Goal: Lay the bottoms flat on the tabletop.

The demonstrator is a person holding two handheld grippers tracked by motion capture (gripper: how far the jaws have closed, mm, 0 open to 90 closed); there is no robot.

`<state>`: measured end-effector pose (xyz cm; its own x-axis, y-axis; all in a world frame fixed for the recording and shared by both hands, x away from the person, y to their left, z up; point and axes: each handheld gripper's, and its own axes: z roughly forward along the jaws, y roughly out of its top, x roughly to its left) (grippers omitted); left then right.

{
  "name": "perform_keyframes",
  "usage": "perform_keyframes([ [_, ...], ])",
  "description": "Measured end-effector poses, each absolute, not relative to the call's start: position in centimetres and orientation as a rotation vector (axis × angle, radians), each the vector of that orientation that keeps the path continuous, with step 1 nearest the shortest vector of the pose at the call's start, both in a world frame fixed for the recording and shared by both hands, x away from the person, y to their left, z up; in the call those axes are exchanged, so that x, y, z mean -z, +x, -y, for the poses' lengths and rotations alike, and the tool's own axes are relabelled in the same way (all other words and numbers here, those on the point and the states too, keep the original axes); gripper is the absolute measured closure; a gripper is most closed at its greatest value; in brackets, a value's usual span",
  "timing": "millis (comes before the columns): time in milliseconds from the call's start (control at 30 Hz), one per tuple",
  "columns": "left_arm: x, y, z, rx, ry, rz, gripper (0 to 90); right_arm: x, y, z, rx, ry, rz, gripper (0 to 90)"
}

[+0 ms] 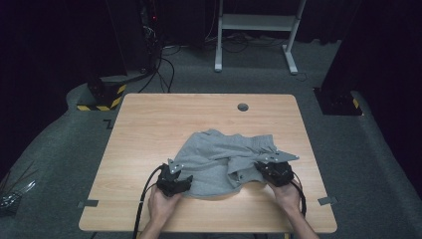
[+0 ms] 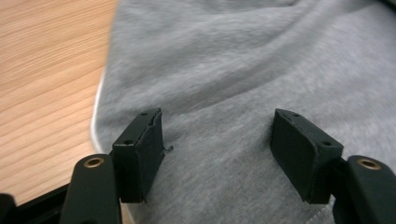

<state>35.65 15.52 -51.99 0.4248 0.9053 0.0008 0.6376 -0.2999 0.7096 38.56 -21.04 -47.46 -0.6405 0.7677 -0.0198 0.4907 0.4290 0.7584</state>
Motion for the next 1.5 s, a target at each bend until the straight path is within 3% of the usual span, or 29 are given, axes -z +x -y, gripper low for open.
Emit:
perform_keyframes([
  [333,51.6,36.0,-16.6,-0.523,2.024,-1.350,35.2,48.6,38.9,23.7,-1.001,1.200,-2.285,83.4],
  [533,50.3,35.1,-15.2,-0.511,2.043,-1.235,33.7,47.2,37.4,22.3,-1.120,1.147,-2.263,64.8],
  [767,51.2,35.5,-13.7,-0.505,2.102,-1.218,33.6,48.0,36.5,19.6,-1.125,1.084,-2.347,55.3],
  [867,51.8,35.5,-14.1,-0.505,2.091,-1.232,33.6,49.2,36.7,19.3,-1.076,1.119,-2.387,58.0],
  [967,51.8,35.5,-14.7,-0.520,2.083,-1.257,34.9,50.5,36.9,19.4,-0.992,1.118,-2.438,75.5],
  [1033,51.9,35.4,-15.3,-0.528,2.074,-1.268,34.9,51.2,37.0,19.8,-0.969,1.124,-2.452,81.9],
  [1267,51.9,35.2,-16.7,-0.547,2.042,-1.322,35.5,51.1,38.4,22.0,-0.894,1.161,-2.366,83.1],
  [1500,51.9,35.3,-14.6,-0.524,2.062,-1.272,34.5,51.0,41.0,22.0,-0.896,1.219,-2.355,79.7],
])
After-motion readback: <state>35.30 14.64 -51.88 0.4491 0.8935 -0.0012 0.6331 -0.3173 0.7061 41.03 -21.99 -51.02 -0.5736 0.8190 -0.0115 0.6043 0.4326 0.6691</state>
